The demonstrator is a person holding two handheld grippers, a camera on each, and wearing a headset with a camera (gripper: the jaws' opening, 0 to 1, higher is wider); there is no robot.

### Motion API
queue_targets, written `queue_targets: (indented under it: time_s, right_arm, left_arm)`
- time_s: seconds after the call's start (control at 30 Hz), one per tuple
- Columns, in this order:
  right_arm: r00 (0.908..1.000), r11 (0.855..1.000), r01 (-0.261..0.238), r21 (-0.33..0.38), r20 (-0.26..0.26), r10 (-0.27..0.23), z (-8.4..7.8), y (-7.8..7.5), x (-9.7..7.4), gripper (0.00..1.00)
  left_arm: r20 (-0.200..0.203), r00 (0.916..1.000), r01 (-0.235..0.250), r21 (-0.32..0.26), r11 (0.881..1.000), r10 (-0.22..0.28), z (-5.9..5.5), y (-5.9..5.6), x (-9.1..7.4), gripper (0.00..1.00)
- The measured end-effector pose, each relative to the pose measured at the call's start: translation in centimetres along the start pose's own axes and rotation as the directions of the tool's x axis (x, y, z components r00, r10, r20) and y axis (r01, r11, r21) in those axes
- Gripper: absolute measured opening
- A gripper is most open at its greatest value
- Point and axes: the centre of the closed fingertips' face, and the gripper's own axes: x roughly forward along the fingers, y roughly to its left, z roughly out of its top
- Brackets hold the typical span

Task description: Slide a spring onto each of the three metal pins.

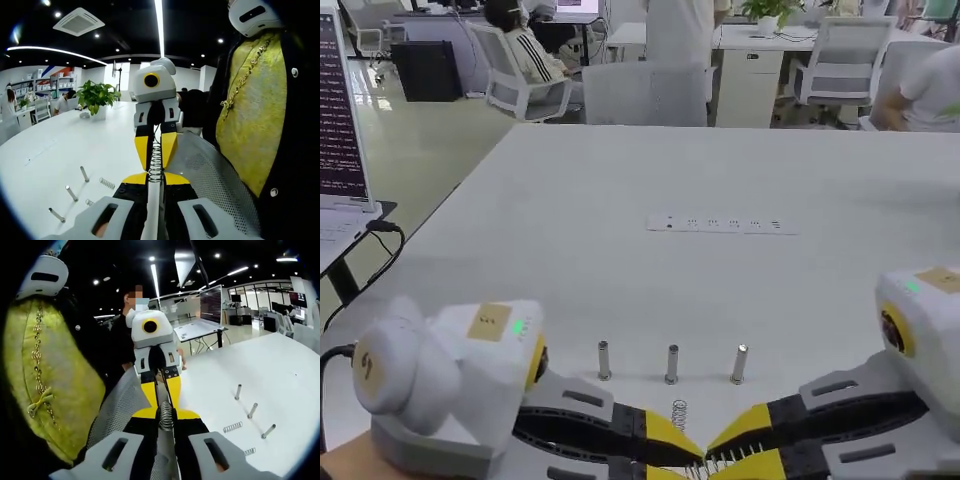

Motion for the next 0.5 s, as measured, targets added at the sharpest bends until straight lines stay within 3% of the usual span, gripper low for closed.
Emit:
queue_targets:
  time_s: [0.3, 0.5]
  right_arm:
    - [0.9991, 1.000, 0.019, -0.007, -0.038, -0.019, -0.2, -0.6, -0.5, 0.08]
    - [0.9919, 0.998, 0.045, -0.039, -0.117, -0.049, -0.5, -1.5, -1.2, 0.08]
  left_arm:
    - [-0.014, 0.9995, -0.030, -0.005, 1.000, 0.029, -0.4, 0.3, 0.0, 0.11]
    - [-0.037, 0.9951, -0.092, -0.007, 0.996, 0.091, -1.2, 1.1, -0.5, 0.14]
